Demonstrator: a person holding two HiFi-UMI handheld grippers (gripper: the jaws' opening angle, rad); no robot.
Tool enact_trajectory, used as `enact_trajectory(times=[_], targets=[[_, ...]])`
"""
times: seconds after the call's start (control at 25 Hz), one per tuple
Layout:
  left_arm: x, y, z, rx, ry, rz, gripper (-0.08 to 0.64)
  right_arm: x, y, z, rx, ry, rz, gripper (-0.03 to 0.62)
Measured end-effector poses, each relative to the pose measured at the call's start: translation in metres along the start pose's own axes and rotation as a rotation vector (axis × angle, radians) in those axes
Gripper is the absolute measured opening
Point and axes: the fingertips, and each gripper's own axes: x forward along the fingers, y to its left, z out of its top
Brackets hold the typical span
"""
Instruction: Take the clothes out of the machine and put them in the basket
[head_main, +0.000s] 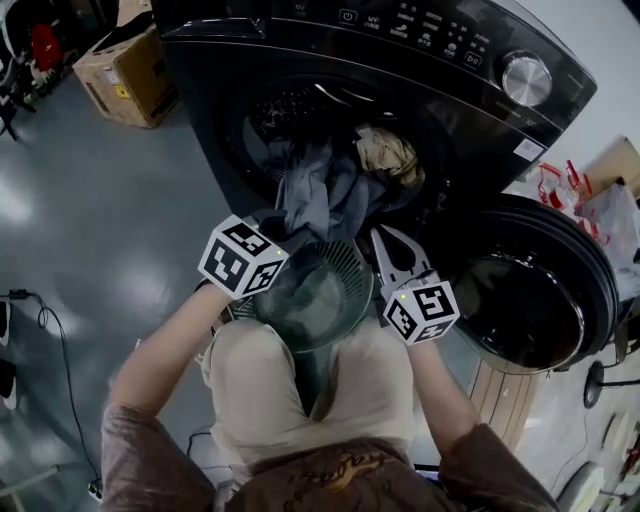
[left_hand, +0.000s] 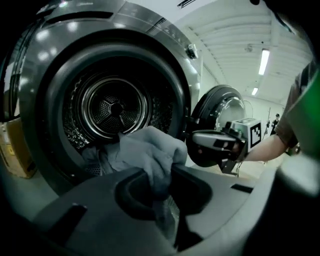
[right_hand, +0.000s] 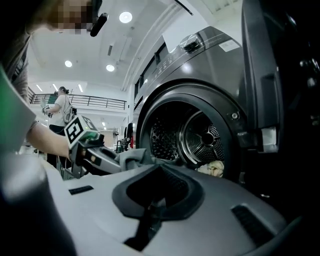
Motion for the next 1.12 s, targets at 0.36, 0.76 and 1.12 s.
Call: enact_trajectory(times=[0.36, 0.76, 1.12], targets=[[-0.017, 0.003, 0.003, 0.005, -0.056, 0.088, 0.28, 0.003, 0.011, 0.001, 0.0, -0.002, 0.026, -0.003], [0.06, 0.065, 0.009, 0.006, -0.052, 0.16, 0.43, -0.001, 0.004, -0.002, -0.003, 0.006, -0.006, -0.003], [0.142, 0.115, -0.002, 0.004, 0.075, 0.201, 0.449, -0.003, 0.002, -0.005, -0.004, 0.013, -0.031, -0.003]])
